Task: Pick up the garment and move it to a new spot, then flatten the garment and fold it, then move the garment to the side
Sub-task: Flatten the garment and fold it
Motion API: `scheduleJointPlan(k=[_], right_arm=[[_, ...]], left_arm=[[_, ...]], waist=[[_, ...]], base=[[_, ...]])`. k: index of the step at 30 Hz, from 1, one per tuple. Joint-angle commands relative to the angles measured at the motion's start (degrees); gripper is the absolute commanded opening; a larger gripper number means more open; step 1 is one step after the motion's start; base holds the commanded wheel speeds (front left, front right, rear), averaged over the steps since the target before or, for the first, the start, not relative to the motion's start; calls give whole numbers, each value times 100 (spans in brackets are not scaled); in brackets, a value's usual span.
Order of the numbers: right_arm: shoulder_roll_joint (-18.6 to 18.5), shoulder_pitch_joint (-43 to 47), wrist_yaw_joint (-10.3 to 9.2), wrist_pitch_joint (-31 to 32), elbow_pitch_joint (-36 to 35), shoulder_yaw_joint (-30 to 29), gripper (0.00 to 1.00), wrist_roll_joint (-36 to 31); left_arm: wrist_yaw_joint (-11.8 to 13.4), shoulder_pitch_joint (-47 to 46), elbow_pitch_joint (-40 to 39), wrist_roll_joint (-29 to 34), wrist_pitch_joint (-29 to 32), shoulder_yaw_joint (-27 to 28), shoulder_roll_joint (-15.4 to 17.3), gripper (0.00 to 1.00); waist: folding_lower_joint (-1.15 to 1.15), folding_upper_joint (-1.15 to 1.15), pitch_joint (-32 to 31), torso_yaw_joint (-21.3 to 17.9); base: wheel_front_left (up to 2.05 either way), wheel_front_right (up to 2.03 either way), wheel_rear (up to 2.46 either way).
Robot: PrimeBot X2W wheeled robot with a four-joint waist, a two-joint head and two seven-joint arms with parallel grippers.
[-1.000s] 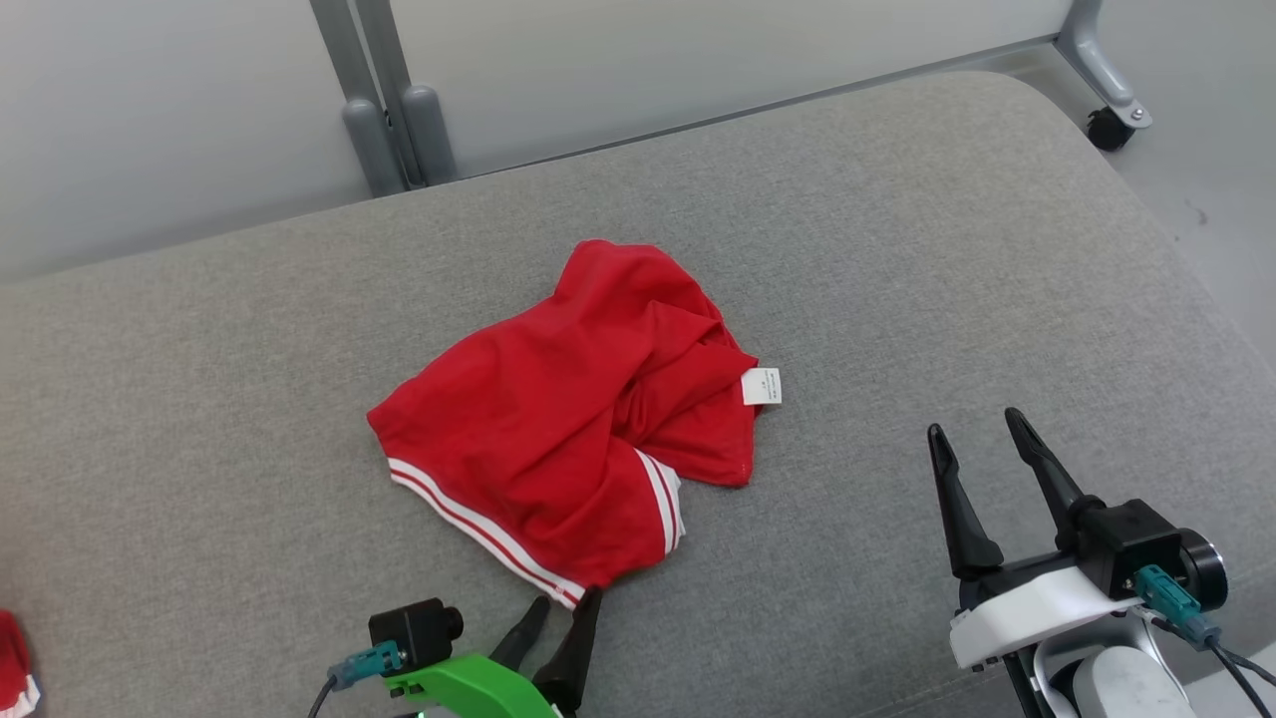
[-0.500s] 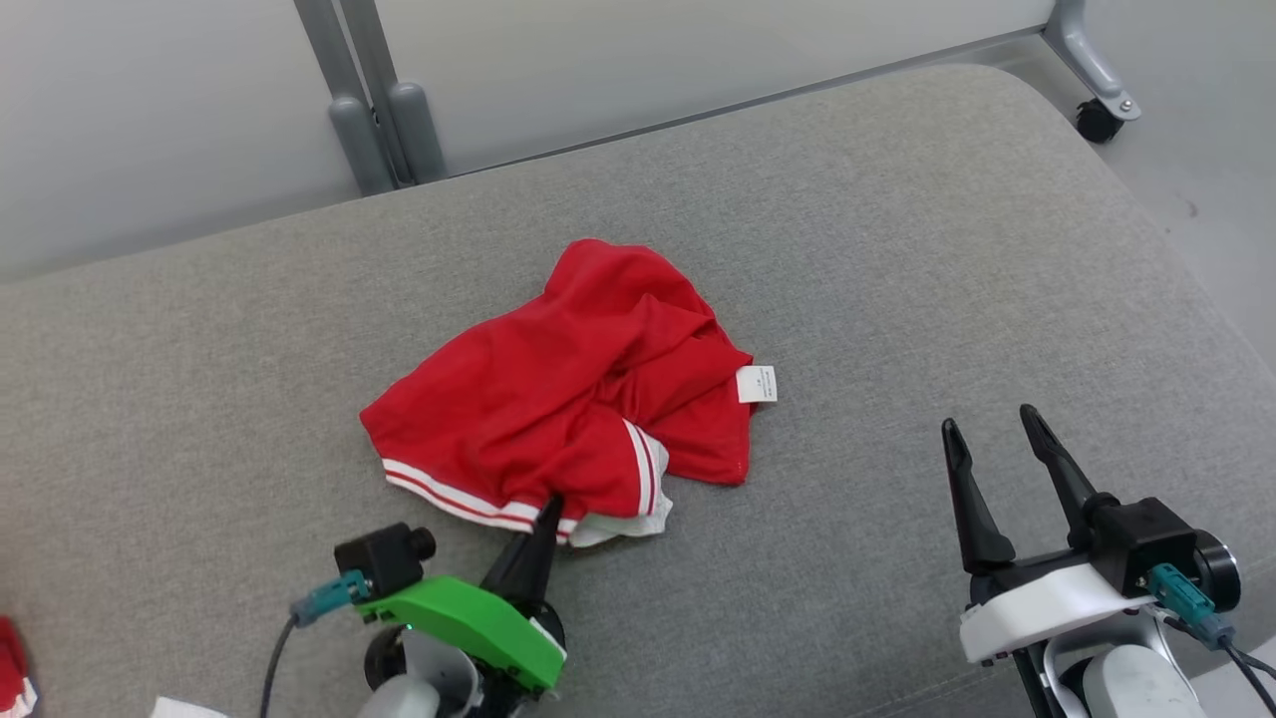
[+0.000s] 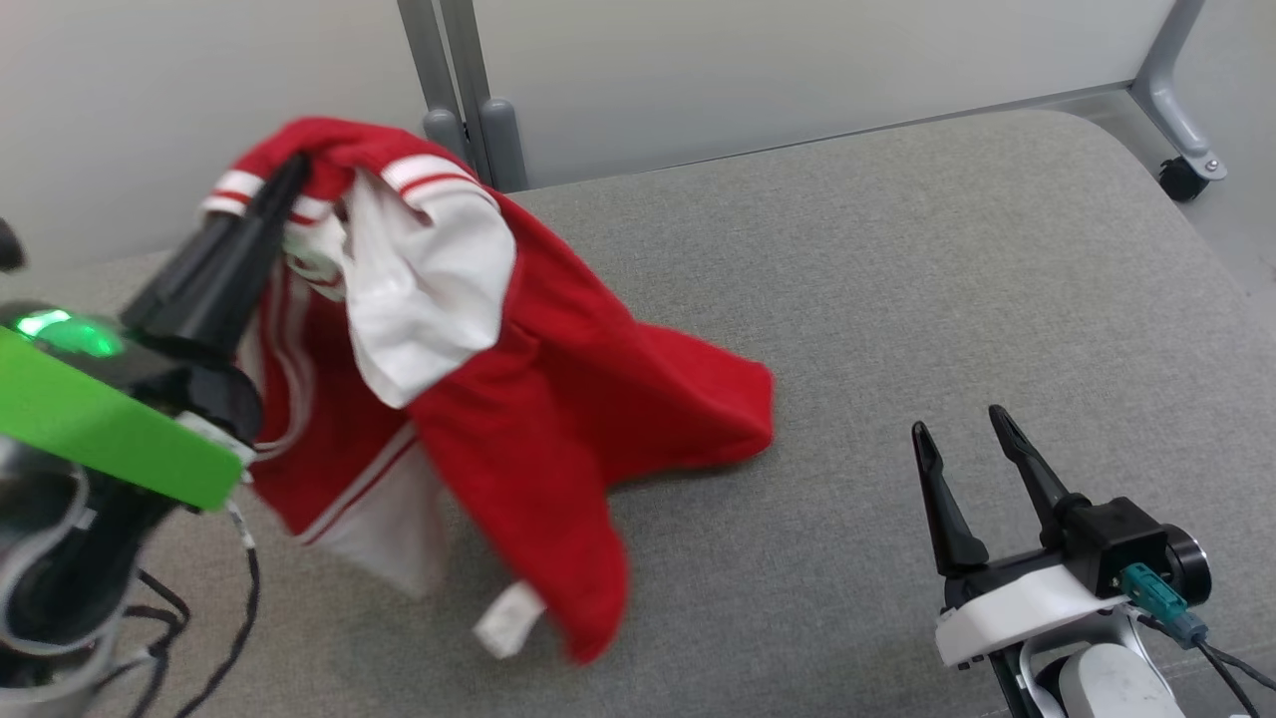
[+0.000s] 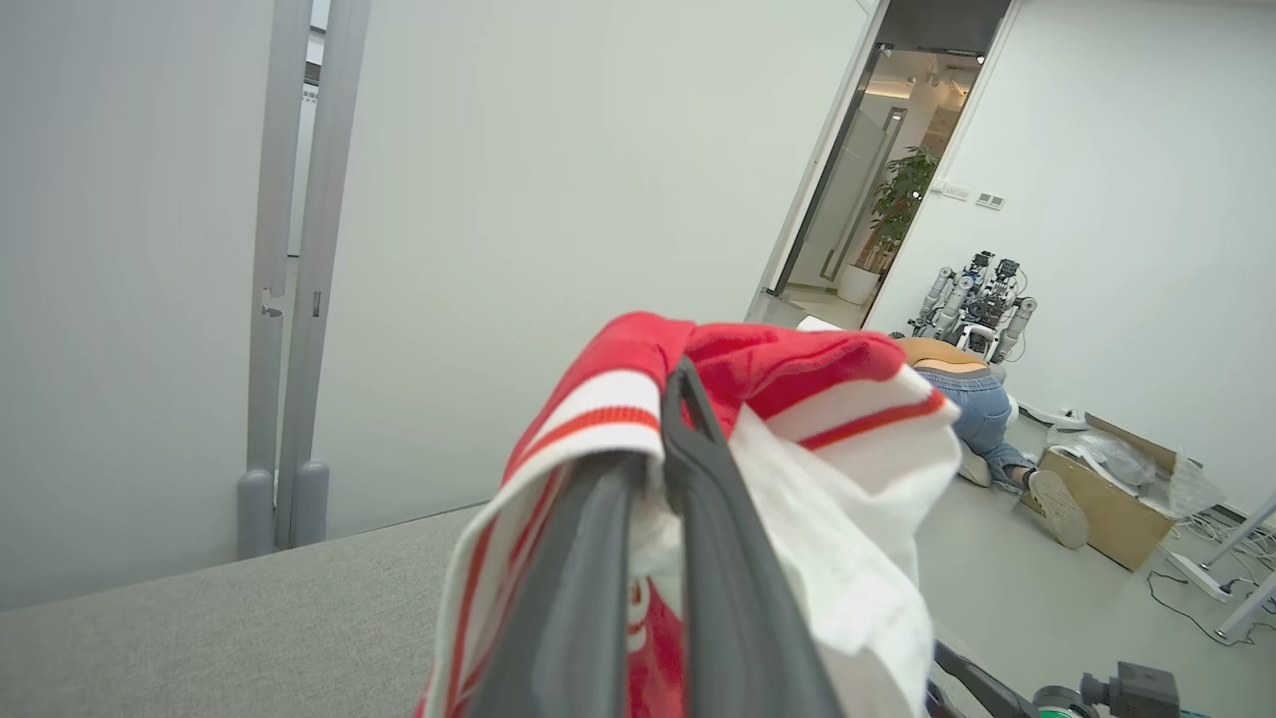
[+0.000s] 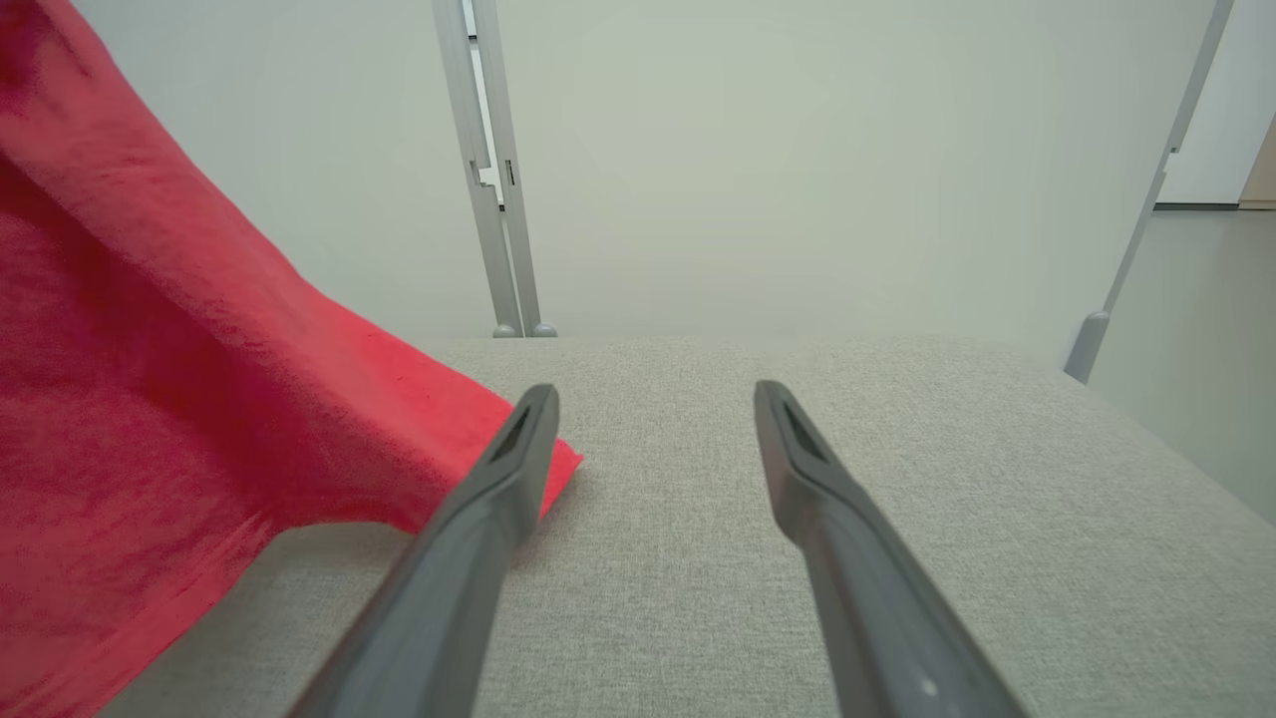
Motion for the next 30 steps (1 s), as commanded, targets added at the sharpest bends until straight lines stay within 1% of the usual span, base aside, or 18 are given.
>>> scheduleJointPlan(k=[1, 4, 6, 8, 11, 13, 15, 19, 21, 23, 24, 26, 27, 28, 29, 30], right_arm=[[-5, -70, -6, -18, -3, 12, 100, 20], [16, -124, -6, -18, 15, 51, 100, 36], [27, -124, -6, -18, 28, 33, 100, 50], [48, -126, -6, -18, 41, 43, 100, 66], [72, -128, -6, -18, 56, 76, 100, 78], [82, -149, -6, -18, 65, 93, 100, 75], [87, -181, -6, -18, 69, 120, 100, 75], [95, -310, -6, -18, 74, 257, 100, 87], [103, -418, -6, -18, 54, 334, 100, 94], [124, -506, -6, -18, 44, 390, 100, 127], [135, -541, -6, -18, 49, 428, 100, 144], [152, -627, -6, -18, 73, 540, 100, 171], [156, -669, -6, -18, 72, 565, 100, 195], [161, -689, -6, -18, 74, 607, 100, 211], [165, -703, -6, -18, 86, 637, 100, 224], [168, -703, -6, -18, 95, 640, 100, 244]], left_arm=[[49, -223, -153, -296, 261, 172, 175, 0], [115, -627, -339, -918, 909, 530, 616, 0], [131, -868, -333, -1205, 1233, 664, 826, 0], [131, -1050, -212, -1363, 1489, 718, 999, 0], [96, -1239, -15, -1547, 1763, 635, 1062, 0], [53, -1296, 166, -1626, 1896, 462, 979, 0], [-9, -1325, 374, -1570, 1992, 200, 851, 0], [-66, -1345, 904, -1396, 1970, -510, 246, 0], [-110, -1424, 1200, -1356, 1926, -862, -178, 0], [-168, -1557, 1672, -1241, 1776, -1215, -708, 0], [-209, -1628, 1859, -1162, 1707, -1365, -919, 0], [-248, -1824, 2351, -888, 1429, -1602, -1375, 0], [-342, -1937, 2661, -759, 1309, -1782, -1617, 0], [-377, -2027, 2900, -597, 1125, -1840, -1785, 0], [-388, -2155, 3242, -359, 802, -1879, -1965, 0], [-384, -2251, 3499, -118, 451, -1907, -2121, 13]], waist=[[0, 0, -5, -20], [0, 0, 5, -72], [0, 0, 16, -107], [0, 0, 30, -160], [0, 0, 53, -257], [0, 0, 75, -328], [0, 0, 112, -410], [0, 0, 247, -651], [0, 0, 384, -816], [0, 0, 534, -1010], [0, 0, 606, -1098], [0, 0, 777, -1303], [0, 0, 857, -1398], [0, 0, 926, -1493], [0, 0, 986, -1588], [0, 0, 1033, -1657]], base=[[0, 0, 0], [0, 0, 0], [0, 0, 0], [0, 0, 0], [0, 0, 0], [0, 0, 0], [0, 0, 0], [0, 0, 0], [0, 0, 0], [0, 0, 0], [0, 0, 0], [0, 0, 0], [0, 0, 0], [0, 0, 0], [0, 0, 0], [0, 0, 0]])
